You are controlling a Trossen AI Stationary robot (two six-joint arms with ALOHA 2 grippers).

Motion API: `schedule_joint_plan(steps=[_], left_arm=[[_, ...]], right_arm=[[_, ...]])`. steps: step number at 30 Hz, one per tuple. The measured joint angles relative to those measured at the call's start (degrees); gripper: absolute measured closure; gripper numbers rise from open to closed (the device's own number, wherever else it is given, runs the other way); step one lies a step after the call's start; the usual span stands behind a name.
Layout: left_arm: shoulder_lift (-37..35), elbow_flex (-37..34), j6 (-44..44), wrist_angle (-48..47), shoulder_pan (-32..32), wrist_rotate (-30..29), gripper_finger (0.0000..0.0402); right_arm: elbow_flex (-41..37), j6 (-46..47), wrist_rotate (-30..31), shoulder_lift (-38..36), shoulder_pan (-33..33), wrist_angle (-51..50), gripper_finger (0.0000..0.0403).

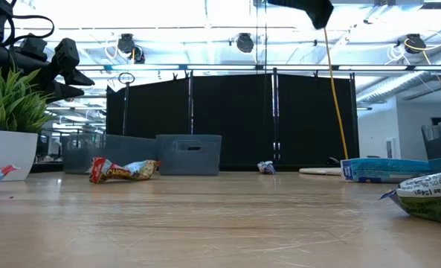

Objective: Pick and place Granola Bars by type
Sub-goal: Put the yellow granola bar into the bottom black transparent bin

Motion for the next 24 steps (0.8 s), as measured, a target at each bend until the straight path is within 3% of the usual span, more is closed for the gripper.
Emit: schedule_joint_plan(steps=[11,15,24], left_arm=[[0.0,0.0,0.0,0.0,0.0,0.0,0.022],[0.0,0.0,0.0,0.0,0.0,0.0,0.022],[0.0,0.0,0.0,0.0,0.0,0.0,0.022]], right_arm=[[-14.5,-0.5,0.2,-5.3,0.0,12.1,0.014],[-20.2,0.7,3.5,-9.5,0.0,16.2,0.014],[-28.0,-0.5,4.5,-17.9,0.0,17.9,0.014]])
